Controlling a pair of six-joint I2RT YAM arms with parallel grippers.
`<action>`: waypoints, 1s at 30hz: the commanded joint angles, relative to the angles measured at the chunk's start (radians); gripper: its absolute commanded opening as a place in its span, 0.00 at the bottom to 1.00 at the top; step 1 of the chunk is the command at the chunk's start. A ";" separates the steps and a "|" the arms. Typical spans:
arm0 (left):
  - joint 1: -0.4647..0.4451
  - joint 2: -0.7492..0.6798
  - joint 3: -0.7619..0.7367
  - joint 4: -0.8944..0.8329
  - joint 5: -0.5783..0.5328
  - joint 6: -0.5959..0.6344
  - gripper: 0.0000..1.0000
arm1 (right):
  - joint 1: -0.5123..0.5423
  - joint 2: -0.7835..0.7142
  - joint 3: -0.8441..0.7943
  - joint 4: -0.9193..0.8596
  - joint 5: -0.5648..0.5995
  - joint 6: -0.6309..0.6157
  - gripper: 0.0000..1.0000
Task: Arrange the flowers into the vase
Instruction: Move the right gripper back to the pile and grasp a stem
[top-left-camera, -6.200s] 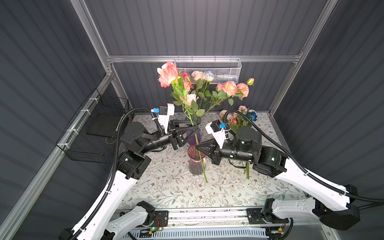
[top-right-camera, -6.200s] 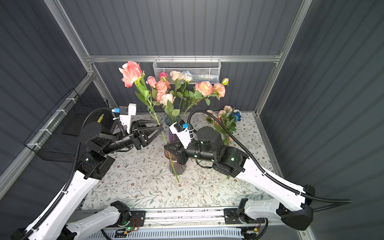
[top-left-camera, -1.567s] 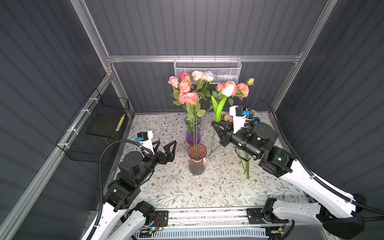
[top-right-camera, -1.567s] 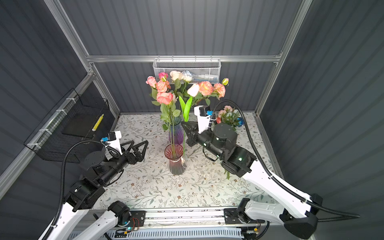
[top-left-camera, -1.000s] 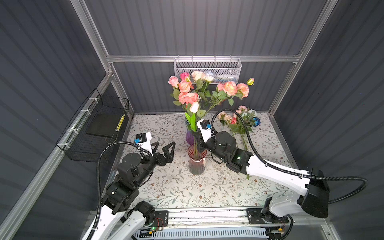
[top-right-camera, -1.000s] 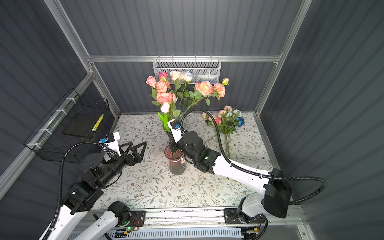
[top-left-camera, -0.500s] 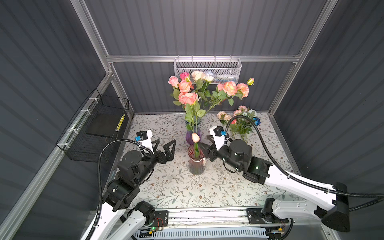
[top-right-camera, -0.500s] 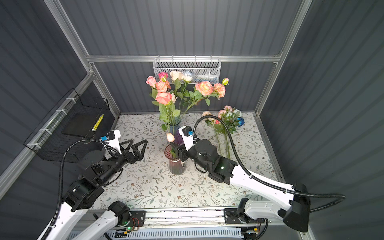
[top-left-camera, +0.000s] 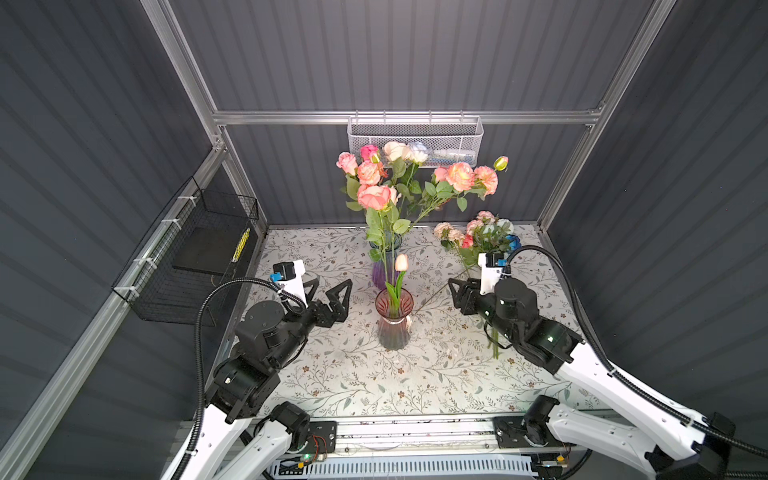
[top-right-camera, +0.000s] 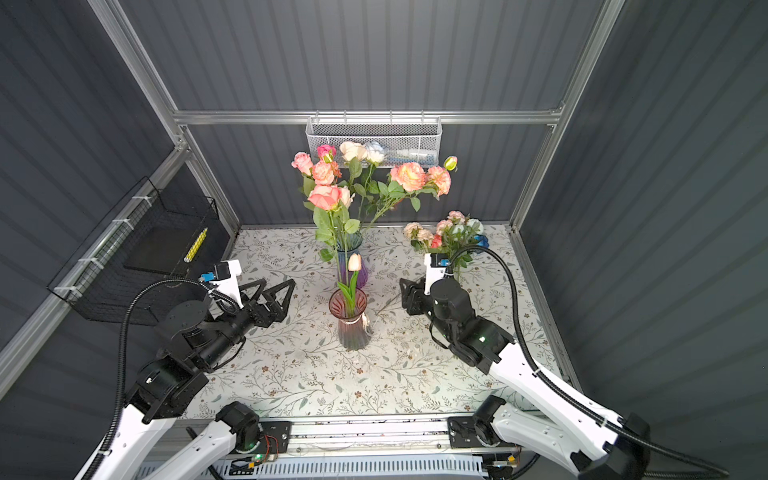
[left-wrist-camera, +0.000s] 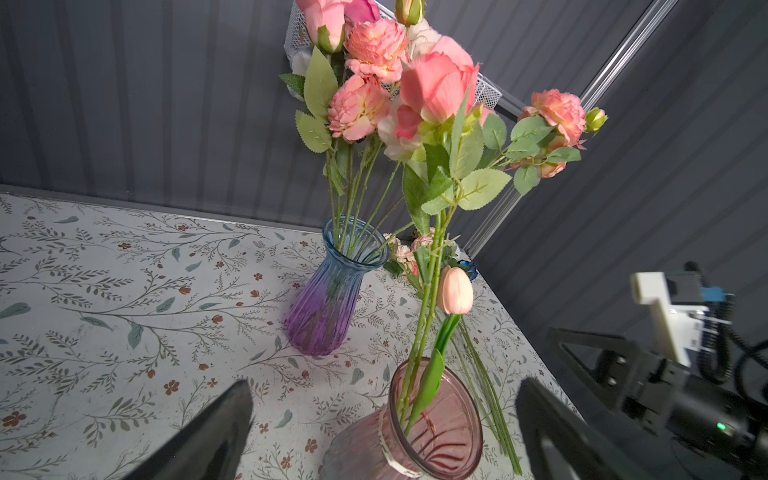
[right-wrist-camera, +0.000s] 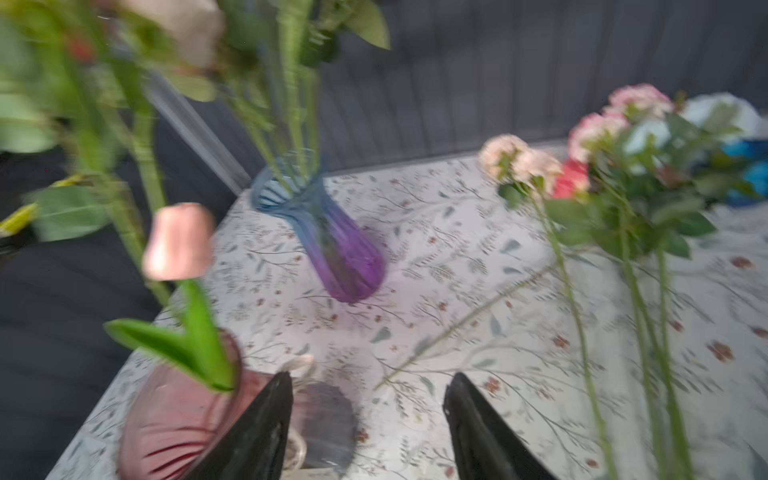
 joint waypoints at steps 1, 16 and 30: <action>-0.003 0.001 0.014 0.019 -0.009 0.009 1.00 | -0.133 0.085 -0.017 -0.096 -0.161 0.185 0.57; -0.003 -0.035 0.009 -0.016 -0.015 -0.005 1.00 | -0.377 0.603 0.023 0.306 -0.438 0.467 0.56; -0.003 -0.061 0.000 -0.026 -0.024 -0.008 1.00 | -0.407 0.905 0.172 0.392 -0.354 0.591 0.51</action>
